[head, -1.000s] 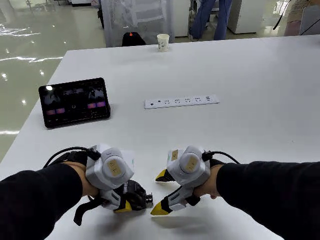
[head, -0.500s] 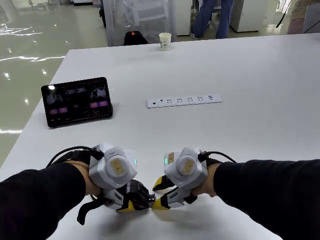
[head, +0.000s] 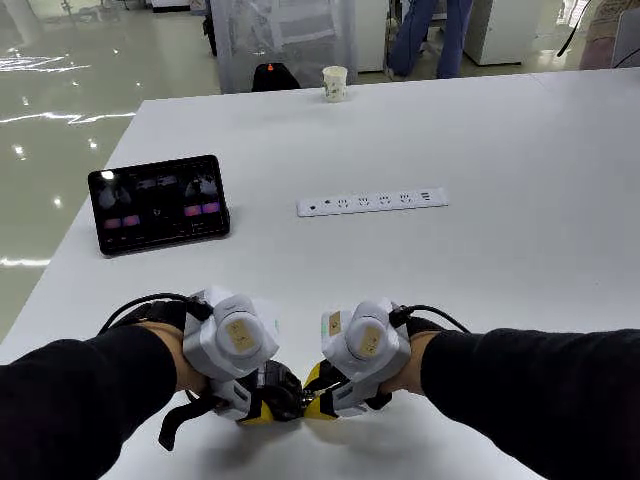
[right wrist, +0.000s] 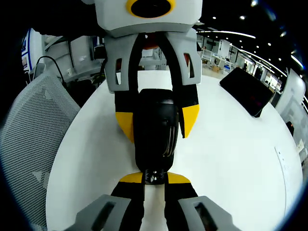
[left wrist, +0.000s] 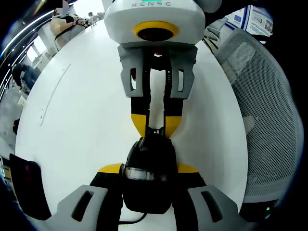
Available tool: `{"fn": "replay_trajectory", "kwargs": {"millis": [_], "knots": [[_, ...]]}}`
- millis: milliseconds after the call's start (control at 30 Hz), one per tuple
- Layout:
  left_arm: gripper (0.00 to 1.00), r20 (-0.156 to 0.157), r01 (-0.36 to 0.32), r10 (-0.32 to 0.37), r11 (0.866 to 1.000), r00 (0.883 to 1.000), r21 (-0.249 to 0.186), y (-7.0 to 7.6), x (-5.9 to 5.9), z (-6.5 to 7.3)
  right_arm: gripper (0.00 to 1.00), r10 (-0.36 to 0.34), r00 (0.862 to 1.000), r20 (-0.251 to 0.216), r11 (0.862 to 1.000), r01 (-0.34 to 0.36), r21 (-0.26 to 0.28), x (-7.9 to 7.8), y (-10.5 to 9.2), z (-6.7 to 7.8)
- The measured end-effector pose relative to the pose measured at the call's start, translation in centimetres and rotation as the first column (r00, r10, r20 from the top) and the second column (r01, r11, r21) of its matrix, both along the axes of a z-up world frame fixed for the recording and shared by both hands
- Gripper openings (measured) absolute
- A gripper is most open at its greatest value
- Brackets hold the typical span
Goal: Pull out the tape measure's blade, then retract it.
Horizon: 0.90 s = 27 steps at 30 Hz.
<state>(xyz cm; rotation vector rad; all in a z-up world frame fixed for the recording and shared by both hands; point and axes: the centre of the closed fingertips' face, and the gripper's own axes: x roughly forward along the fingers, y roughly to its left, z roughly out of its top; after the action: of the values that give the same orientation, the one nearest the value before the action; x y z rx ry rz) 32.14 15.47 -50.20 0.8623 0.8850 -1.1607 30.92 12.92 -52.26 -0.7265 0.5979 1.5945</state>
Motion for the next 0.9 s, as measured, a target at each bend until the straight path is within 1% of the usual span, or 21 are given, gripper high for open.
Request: {"fn": "replay_trajectory", "kwargs": {"millis": [67,133,167,267,400,567,667,900], "knots": [[0.34,0.000,-0.002,0.002,1.000,1.000,-0.002,0.0,0.0,0.0,0.11,-0.024,0.999,-0.025,1.000,0.024,0.006,0.1,0.0,0.0],[0.34,0.001,-0.004,0.004,1.000,1.000,-0.001,0.0,0.0,0.0,0.11,-0.027,0.999,-0.034,1.000,0.027,0.012,0.3,0.1,0.1],[0.34,0.001,-0.005,0.005,1.000,1.000,0.000,0.1,0.0,0.0,0.11,-0.038,0.998,-0.048,0.999,0.038,0.012,0.3,0.1,0.1],[0.34,0.000,-0.014,0.014,1.000,1.000,-0.003,0.1,0.0,0.1,0.10,-0.038,0.998,-0.053,0.999,0.039,0.010,0.3,0.0,0.0],[0.34,-0.002,-0.024,0.024,1.000,1.000,-0.002,0.1,0.0,0.0,0.10,-0.032,0.998,-0.049,0.999,0.032,0.003,0.4,0.0,0.0],[0.34,-0.003,-0.029,0.029,1.000,1.000,-0.003,0.1,0.0,0.1,0.10,-0.031,0.998,-0.052,1.000,0.031,0.001,0.5,-0.5,-0.1],[0.34,-0.007,-0.035,0.034,0.999,0.999,-0.004,0.1,0.0,0.1,0.10,-0.029,0.999,-0.045,1.000,0.029,-0.002,0.6,-0.8,-0.1],[0.34,-0.006,-0.036,0.036,0.999,0.999,-0.004,0.2,0.0,0.1,0.10,-0.038,0.998,-0.053,0.999,0.038,-0.003,0.6,-1.2,0.0]]}}
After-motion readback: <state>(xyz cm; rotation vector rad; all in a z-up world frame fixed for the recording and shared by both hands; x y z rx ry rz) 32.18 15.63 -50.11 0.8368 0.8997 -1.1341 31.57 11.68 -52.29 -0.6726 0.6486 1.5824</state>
